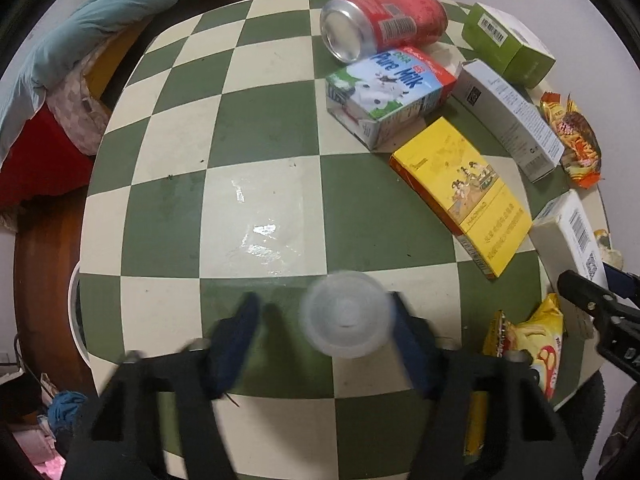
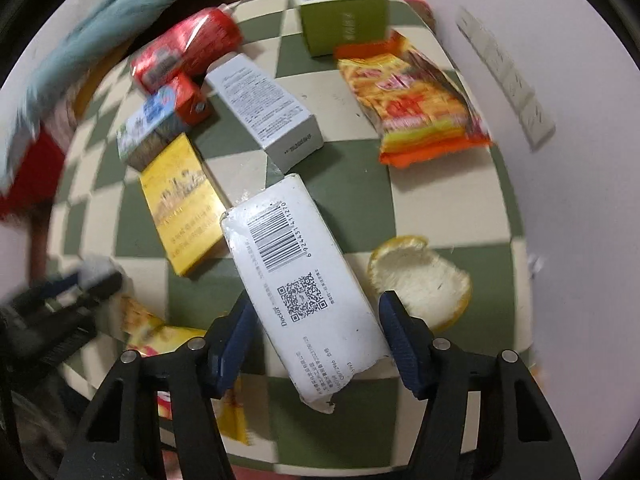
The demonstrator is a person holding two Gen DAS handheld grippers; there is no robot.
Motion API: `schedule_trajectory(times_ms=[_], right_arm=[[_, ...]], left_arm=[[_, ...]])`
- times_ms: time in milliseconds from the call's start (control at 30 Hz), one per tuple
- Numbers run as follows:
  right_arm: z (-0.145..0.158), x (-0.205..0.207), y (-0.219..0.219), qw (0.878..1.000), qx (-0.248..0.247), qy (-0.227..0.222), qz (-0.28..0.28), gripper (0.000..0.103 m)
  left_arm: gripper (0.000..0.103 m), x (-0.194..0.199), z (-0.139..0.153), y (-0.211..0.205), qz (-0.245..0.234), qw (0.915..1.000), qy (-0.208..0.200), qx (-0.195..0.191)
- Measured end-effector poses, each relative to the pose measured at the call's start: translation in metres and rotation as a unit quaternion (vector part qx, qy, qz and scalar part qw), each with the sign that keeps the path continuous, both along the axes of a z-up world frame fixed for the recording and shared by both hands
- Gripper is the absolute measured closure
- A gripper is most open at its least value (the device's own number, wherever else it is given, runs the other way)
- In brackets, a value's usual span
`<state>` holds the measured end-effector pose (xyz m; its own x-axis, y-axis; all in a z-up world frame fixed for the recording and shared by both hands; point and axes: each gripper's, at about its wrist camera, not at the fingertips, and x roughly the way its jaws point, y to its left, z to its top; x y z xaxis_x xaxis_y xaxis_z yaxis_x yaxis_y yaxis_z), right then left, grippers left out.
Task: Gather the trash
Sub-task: 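Grasp the white barcode box with the right tool while the left grasps the clear cup, then carry the white box and clear cup over the trash bin and release both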
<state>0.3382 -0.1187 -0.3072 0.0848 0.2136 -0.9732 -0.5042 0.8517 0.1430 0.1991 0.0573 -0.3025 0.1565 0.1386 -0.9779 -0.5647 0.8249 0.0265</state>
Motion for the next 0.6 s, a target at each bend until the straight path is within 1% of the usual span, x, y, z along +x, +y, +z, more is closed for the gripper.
schedule_trajectory(times_ms=[67, 100, 133, 200, 267, 300, 400, 433, 467, 533, 600], right_arm=[[-0.001, 0.000, -0.003, 0.999, 0.021, 0.025, -0.023, 0.038], [-0.001, -0.001, -0.003, 0.999, 0.028, 0.027, -0.029, 0.038], [-0.001, -0.001, -0.003, 0.999, 0.030, 0.024, -0.029, 0.038], [-0.004, -0.001, 0.002, 0.999, 0.018, 0.014, -0.023, 0.038], [-0.009, 0.000, 0.006, 1.000, 0.008, 0.005, -0.020, 0.037], [-0.009, -0.001, 0.008, 1.000, 0.006, -0.002, -0.016, 0.037], [-0.010, -0.008, 0.016, 1.000, -0.014, -0.024, 0.001, 0.038], [-0.010, -0.010, 0.017, 0.999, -0.018, -0.031, 0.004, 0.041], [-0.010, -0.012, 0.018, 0.999, -0.026, -0.041, 0.009, 0.046], [-0.008, -0.015, 0.017, 0.998, -0.027, -0.051, 0.013, 0.046], [-0.005, -0.016, 0.014, 0.998, -0.024, -0.055, 0.011, 0.047]], left_arm=[[0.055, 0.000, -0.003, 0.000, 0.003, 1.0000, -0.001, -0.003], [0.055, -0.001, -0.005, 0.000, 0.004, 1.0000, -0.002, -0.004], [0.055, -0.002, -0.005, 0.000, 0.006, 0.9999, -0.007, -0.004], [0.055, -0.003, -0.005, 0.000, 0.009, 0.9999, -0.011, -0.007], [0.062, -0.003, -0.005, 0.000, 0.006, 0.9997, -0.019, -0.012], [0.067, -0.005, -0.004, -0.002, 0.004, 0.9998, -0.019, -0.007], [0.067, -0.003, -0.004, -0.004, 0.002, 0.9998, -0.021, -0.001], [0.067, -0.003, -0.004, -0.004, 0.004, 0.9997, -0.023, -0.001], [0.067, -0.003, -0.004, -0.005, 0.005, 0.9997, -0.024, -0.001], [0.067, -0.004, -0.004, -0.003, 0.005, 0.9997, -0.024, 0.006], [0.067, -0.007, -0.001, -0.010, 0.004, 0.9996, -0.026, 0.013]])
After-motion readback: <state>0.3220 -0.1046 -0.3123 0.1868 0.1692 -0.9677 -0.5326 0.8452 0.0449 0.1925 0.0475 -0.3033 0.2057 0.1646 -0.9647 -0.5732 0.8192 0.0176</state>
